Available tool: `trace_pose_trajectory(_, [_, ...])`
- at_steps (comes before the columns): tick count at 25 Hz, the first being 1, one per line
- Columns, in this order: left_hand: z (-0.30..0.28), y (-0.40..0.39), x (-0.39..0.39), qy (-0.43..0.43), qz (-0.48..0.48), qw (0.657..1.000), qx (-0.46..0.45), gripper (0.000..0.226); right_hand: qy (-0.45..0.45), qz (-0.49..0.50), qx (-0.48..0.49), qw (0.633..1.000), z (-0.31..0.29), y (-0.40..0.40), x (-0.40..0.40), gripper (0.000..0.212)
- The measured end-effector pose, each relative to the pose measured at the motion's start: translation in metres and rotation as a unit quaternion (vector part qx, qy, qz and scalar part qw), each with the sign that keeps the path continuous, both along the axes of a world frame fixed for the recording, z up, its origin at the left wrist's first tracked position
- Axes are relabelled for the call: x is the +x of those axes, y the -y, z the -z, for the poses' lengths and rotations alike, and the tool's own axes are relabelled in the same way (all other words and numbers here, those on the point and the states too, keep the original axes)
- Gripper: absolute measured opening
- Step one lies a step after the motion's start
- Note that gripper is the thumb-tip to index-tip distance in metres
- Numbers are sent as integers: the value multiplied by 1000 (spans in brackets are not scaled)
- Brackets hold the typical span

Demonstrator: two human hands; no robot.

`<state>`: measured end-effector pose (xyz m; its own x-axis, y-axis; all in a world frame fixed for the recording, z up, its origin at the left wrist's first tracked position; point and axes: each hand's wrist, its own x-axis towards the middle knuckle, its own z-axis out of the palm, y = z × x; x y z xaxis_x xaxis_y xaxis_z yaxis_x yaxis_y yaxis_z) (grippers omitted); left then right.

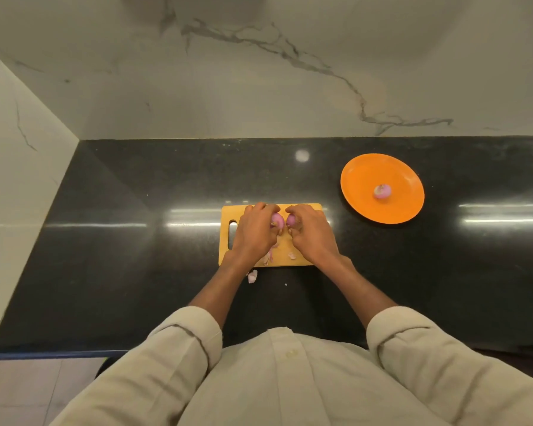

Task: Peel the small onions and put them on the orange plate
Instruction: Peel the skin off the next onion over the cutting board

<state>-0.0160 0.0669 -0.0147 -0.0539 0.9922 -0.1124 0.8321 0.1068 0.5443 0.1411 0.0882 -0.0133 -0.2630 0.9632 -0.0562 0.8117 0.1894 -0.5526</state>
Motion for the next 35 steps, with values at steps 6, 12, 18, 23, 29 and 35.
trace_pose_trajectory(6, [-7, -3, -10, 262, -153, 953, 14, 44, -43, 0, 15, 999, -3, -2, 7, 39])
trace_pose_trajectory(12, [-39, -4, -10, 571, -203, 796, -1, 32, -221, 60, 16, 973, -45, -4, -3, 35])
trace_pose_trajectory(18, [-65, 5, 2, 686, -199, 700, -21, 36, -333, 58, -78, 938, -70, -3, -18, 38])
trace_pose_trajectory(23, [-70, 7, 12, 652, -198, 732, 23, 36, -379, 120, -150, 906, -83, 4, -10, 38])
trace_pose_trajectory(29, [-73, 8, 25, 595, -206, 775, 58, 23, -445, 158, -232, 850, -87, 16, -4, 30])
trace_pose_trajectory(35, [-81, 18, 32, 565, -206, 796, 69, 28, -512, 149, -222, 816, -88, 27, -3, 27])
